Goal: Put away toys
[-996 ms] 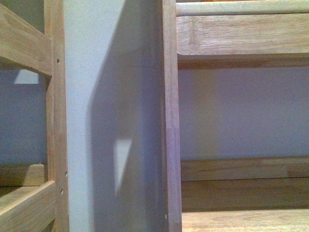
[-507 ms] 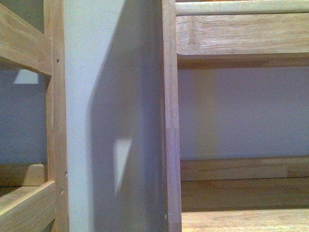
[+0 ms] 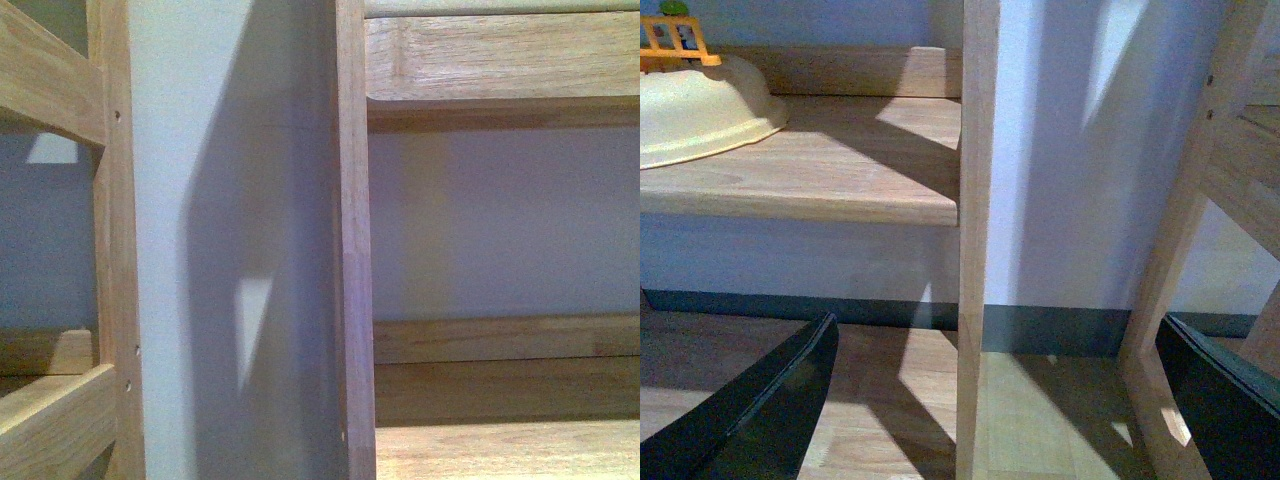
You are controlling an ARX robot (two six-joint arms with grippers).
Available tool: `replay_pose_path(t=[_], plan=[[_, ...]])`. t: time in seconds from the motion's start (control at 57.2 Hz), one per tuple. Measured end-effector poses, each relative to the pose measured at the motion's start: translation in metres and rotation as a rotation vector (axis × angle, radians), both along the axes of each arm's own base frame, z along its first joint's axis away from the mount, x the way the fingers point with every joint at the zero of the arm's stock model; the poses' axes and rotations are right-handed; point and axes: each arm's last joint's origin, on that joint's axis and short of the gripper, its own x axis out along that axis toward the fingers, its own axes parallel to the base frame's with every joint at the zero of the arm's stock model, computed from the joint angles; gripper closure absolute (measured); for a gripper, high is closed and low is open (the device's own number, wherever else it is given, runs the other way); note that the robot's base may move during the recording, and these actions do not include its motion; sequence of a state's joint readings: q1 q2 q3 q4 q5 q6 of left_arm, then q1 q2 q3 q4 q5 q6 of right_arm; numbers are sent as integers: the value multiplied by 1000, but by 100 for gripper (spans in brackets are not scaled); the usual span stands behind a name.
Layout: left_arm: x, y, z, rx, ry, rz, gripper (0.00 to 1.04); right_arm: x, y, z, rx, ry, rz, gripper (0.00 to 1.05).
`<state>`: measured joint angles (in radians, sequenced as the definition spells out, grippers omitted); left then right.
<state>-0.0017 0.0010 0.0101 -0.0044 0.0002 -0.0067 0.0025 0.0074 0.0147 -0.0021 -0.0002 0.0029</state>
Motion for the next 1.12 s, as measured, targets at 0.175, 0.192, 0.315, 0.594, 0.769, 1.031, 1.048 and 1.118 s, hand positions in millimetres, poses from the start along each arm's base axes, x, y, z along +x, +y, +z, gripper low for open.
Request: replay_pose_path(t=[0.175, 0.192, 0.315, 0.594, 0.769, 1.031, 1.048, 1.118], plan=[[0, 0, 0, 0, 0, 0, 6, 0, 0, 0, 0, 0, 0, 7], [0, 0, 0, 0, 0, 0, 6, 0, 0, 0, 0, 0, 0, 7], [0, 0, 0, 0, 0, 0, 6, 0, 0, 0, 0, 0, 0, 7], [0, 0, 0, 0, 0, 0, 6, 0, 0, 0, 0, 0, 0, 7], [0, 0, 0, 0, 0, 0, 6, 0, 0, 0, 0, 0, 0, 7], [0, 0, 0, 0, 0, 0, 6, 0, 0, 0, 0, 0, 0, 7], [0, 0, 0, 0, 0, 0, 6, 0, 0, 0, 0, 0, 0, 7], [0, 0, 0, 0, 0, 0, 6, 0, 0, 0, 0, 0, 0, 7]])
